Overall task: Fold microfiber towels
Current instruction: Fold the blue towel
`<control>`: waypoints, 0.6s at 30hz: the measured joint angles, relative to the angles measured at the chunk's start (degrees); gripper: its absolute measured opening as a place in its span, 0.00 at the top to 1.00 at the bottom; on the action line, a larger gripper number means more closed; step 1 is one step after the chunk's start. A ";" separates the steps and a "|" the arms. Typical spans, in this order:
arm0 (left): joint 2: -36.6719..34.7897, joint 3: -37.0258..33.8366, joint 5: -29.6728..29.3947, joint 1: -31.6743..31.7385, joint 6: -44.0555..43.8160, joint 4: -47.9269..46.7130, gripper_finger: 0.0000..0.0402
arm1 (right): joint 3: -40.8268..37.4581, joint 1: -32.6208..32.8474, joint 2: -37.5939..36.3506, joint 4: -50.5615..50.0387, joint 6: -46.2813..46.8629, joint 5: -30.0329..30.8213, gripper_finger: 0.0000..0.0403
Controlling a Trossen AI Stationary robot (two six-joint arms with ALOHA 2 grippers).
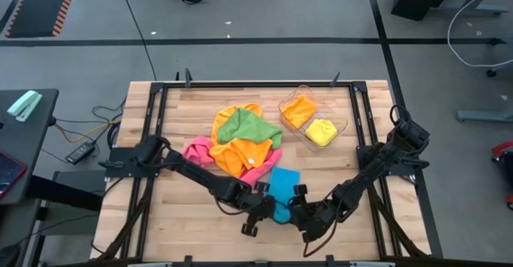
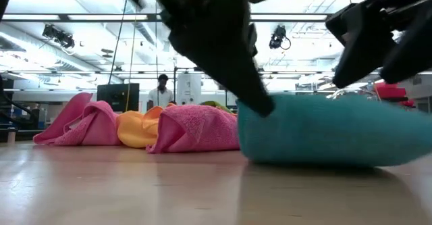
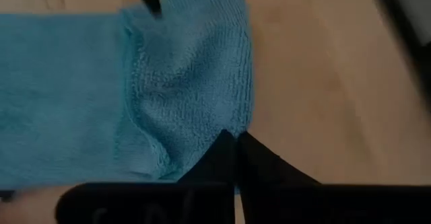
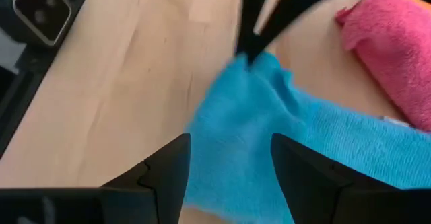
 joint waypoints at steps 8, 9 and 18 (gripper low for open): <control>-1.14 -0.03 3.84 1.77 -10.08 0.79 0.95 | 3.49 -0.10 -0.04 0.61 6.44 -1.85 0.46; -1.14 -0.05 4.42 1.76 -10.85 0.86 0.96 | 4.16 -0.32 -0.02 0.42 7.75 -3.46 0.45; -1.14 -0.03 7.80 1.74 -16.81 4.57 0.94 | 8.75 -2.02 -0.07 -6.29 8.15 -6.39 0.30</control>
